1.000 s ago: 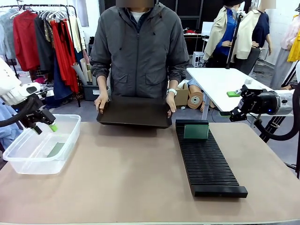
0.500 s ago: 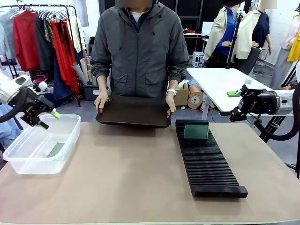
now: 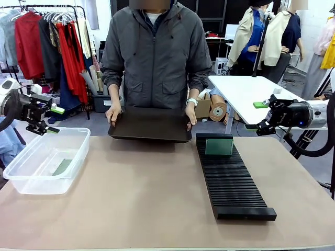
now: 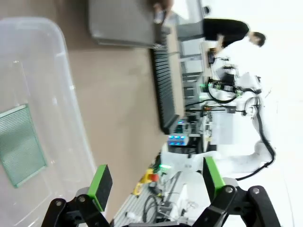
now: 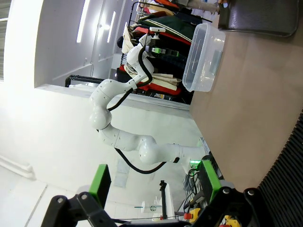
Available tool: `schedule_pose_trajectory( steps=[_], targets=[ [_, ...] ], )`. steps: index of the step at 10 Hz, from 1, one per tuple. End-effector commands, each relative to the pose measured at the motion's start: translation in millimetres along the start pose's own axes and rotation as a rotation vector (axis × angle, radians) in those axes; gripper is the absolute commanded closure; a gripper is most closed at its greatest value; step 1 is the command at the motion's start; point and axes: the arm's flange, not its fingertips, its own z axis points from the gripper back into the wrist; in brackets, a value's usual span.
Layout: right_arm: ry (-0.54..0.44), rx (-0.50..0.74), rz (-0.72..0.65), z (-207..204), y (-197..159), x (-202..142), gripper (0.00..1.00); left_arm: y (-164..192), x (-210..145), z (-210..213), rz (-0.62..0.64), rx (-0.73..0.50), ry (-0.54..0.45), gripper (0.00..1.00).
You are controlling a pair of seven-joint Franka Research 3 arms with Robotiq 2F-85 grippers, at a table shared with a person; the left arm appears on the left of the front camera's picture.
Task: Sort PCBs into racks and boxes based on the side picked up.
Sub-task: If the short side of the Blank PCB is picked up, insert it into the PCB Rack ; if the long side is picked up, place it in the Organizing box.
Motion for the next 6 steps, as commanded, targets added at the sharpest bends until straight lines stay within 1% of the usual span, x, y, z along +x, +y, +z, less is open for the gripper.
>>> schedule_pose_trajectory(
  steps=[1, 3, 6],
  targets=[
    [-0.003, -0.006, -0.008, -0.4, 3.7, 0.5, 0.00, -15.0, -13.8, 7.3, 0.018, -0.070, -0.056, 0.00],
    [-0.003, -0.006, -0.008, -0.4, 3.7, 0.5, 0.00, -20.6, -24.6, 12.1, 0.010, -0.099, -0.075, 0.00],
    [-0.003, -0.006, -0.008, -0.4, 3.7, 0.5, 0.00, -17.7, -39.6, 7.1, 0.010, -0.148, -0.093, 0.00]
  ],
)
